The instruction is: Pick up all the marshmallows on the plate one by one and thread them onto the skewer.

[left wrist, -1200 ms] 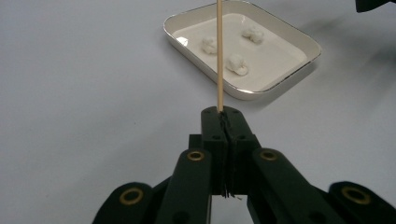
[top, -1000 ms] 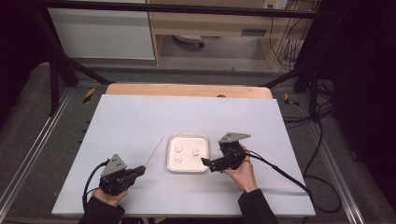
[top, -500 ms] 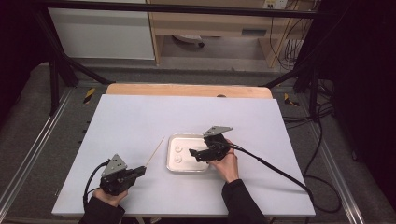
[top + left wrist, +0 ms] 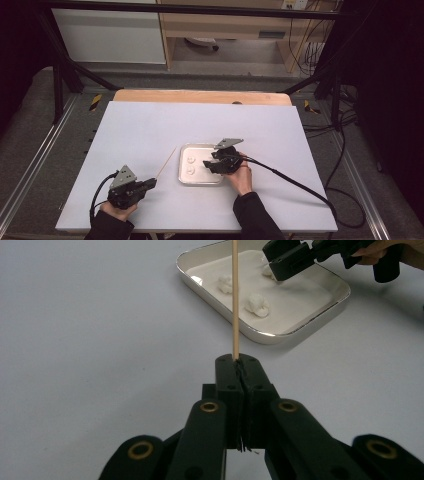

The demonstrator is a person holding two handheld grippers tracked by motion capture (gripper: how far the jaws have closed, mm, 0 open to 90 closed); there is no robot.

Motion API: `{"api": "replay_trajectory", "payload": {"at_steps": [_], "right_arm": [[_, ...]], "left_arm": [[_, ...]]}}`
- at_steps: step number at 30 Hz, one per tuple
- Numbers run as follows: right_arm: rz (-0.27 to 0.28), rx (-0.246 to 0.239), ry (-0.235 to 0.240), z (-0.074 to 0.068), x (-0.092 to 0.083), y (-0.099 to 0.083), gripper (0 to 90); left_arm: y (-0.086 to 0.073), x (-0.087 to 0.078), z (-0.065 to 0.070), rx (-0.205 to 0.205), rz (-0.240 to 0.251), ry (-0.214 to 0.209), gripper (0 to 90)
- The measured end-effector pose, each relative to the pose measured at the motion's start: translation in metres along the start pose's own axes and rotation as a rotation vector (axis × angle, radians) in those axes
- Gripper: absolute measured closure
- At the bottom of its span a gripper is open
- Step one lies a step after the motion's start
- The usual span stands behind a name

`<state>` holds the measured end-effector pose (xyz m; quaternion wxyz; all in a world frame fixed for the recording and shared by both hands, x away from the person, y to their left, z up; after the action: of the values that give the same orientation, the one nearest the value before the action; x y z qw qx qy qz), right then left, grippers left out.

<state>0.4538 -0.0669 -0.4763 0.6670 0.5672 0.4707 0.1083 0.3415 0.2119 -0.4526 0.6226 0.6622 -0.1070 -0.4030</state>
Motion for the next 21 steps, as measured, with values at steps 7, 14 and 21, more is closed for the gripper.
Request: {"api": "replay_trajectory", "payload": {"at_steps": [7, 14, 21], "right_arm": [[-0.003, -0.036, -0.002, -0.0013, 0.0018, -0.0031, 61.1], [0.002, -0.037, -0.002, -0.0025, 0.0015, -0.0036, 67.7], [0.003, -0.013, 0.001, -0.0018, -0.0026, -0.0005, 70.3]], "left_arm": [[-0.0002, 0.0004, 0.0004, 0.001, -0.002, -0.002, 88.2], [0.0002, 0.0002, 0.0012, 0.001, 0.001, -0.002, 88.2], [0.0008, 0.0003, 0.0029, 0.007, 0.005, -0.005, 88.2]]}}
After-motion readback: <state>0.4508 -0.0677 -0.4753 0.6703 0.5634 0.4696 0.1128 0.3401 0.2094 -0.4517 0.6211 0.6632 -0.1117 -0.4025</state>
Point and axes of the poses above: each handheld gripper's, and its own axes: x roughly forward along the jaws, y roughly out of its top, z roughly to its right, the point moved 4 cm from there along x, roughly forward along the jaws, and after that the axes turned 10 degrees about z, right-handed, at the moved point
